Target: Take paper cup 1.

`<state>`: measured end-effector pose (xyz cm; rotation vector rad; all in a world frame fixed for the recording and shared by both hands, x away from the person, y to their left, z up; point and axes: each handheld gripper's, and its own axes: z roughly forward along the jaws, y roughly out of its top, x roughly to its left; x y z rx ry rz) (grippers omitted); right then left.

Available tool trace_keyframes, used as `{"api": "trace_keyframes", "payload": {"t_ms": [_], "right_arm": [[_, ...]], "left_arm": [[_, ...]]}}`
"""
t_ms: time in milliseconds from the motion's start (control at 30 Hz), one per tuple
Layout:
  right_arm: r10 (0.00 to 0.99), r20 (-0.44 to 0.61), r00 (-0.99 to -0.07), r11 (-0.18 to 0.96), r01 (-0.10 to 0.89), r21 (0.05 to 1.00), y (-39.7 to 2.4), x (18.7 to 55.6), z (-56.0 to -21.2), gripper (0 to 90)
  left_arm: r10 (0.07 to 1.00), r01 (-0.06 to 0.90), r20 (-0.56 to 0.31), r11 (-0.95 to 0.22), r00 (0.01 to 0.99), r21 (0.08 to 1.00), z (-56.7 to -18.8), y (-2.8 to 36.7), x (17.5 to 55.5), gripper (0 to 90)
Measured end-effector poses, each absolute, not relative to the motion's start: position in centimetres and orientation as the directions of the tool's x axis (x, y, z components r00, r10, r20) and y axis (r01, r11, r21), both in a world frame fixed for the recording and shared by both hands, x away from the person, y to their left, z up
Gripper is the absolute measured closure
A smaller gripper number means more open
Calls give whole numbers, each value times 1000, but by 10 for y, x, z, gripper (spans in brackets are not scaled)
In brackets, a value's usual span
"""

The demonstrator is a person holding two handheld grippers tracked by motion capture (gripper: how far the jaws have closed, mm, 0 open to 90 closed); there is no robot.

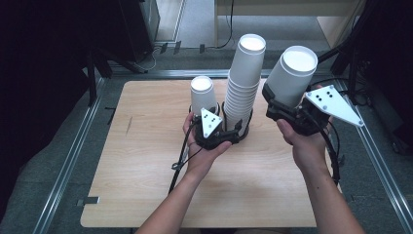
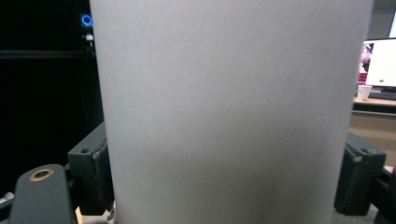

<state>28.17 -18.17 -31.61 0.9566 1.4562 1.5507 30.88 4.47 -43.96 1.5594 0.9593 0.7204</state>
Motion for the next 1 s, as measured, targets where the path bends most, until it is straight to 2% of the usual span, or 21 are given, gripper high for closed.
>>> {"api": "trace_keyframes", "payload": {"t_ms": [467, 533, 667, 767, 1000], "right_arm": [[901, -37, -433, 31, -21, 999, -176, 266, -363, 135], [902, -52, -429, 48, -20, 999, -173, 264, -369, 137], [892, -69, -447, 70, -14, 997, -168, 259, -377, 138], [893, -105, -438, 105, -25, 994, -164, 255, -387, 138], [899, -101, -426, 116, 11, 993, -164, 253, -407, 140]], "left_arm": [[860, 217, -56, -65, 508, 974, -447, 76, 276, 72], [848, 224, -66, -62, 525, 973, -448, 79, 273, 9], [846, 230, -74, -59, 528, 971, -451, 85, 268, 9], [844, 233, -68, -69, 532, 970, -453, 91, 262, 9], [840, 236, -38, -108, 542, 966, -461, 95, 248, 9]]}}
